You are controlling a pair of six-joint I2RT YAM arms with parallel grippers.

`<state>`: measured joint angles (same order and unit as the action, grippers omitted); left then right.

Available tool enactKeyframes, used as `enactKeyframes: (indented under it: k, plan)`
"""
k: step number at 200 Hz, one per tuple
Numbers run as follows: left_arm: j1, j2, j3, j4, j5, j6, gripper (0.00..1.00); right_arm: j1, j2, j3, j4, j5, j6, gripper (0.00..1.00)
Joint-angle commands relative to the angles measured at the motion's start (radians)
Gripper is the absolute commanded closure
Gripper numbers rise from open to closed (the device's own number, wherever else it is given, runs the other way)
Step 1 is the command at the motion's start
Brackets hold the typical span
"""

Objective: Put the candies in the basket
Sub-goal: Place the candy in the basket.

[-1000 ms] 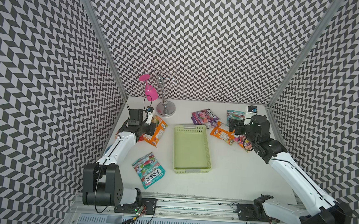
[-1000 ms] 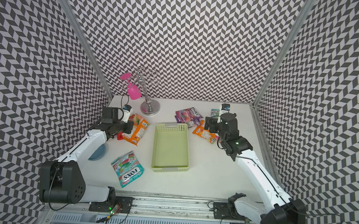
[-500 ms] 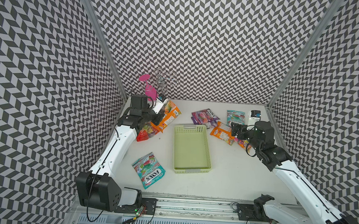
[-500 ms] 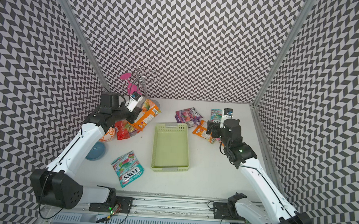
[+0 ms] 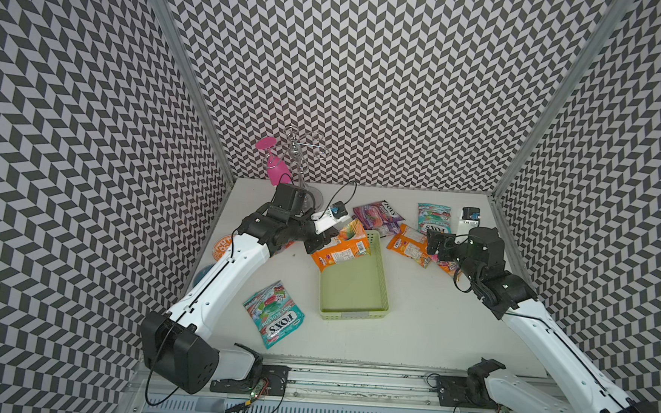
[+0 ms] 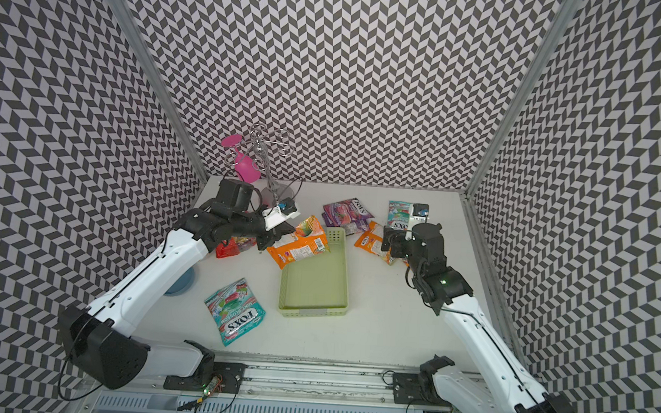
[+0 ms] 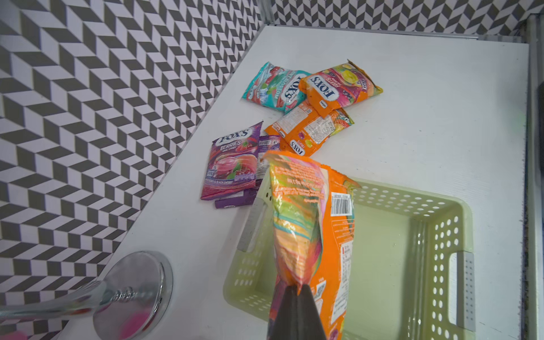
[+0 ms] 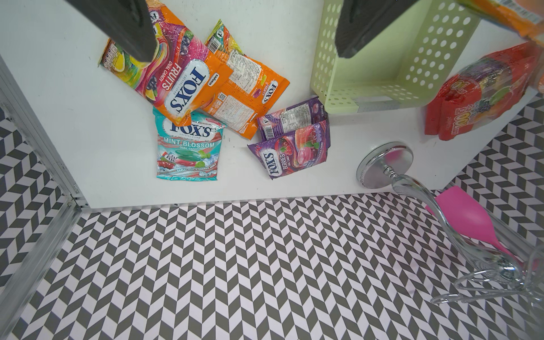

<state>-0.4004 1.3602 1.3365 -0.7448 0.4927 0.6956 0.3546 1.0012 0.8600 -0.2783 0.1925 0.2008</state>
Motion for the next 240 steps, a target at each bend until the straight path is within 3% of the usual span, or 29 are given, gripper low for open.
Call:
enactKeyframes:
  k: [1, 76, 146, 240]
  plan:
    - [-0.038, 0.016, -0.010, -0.007, 0.014, 0.031, 1.00, -0.008, -0.033, -0.024, 0.059, 0.028, -0.014, 0.01]
    - [-0.132, 0.070, -0.073, -0.007, 0.104, 0.004, 1.00, -0.008, -0.060, -0.065, 0.093, 0.032, -0.016, 0.01]
    - [-0.221, 0.087, -0.222, 0.035, 0.088, -0.001, 1.00, -0.008, -0.084, -0.097, 0.114, 0.046, -0.015, 0.01]
    - [-0.251, 0.168, -0.295, 0.139, 0.064, -0.045, 1.00, -0.006, -0.092, -0.123, 0.134, 0.023, -0.008, 0.01]
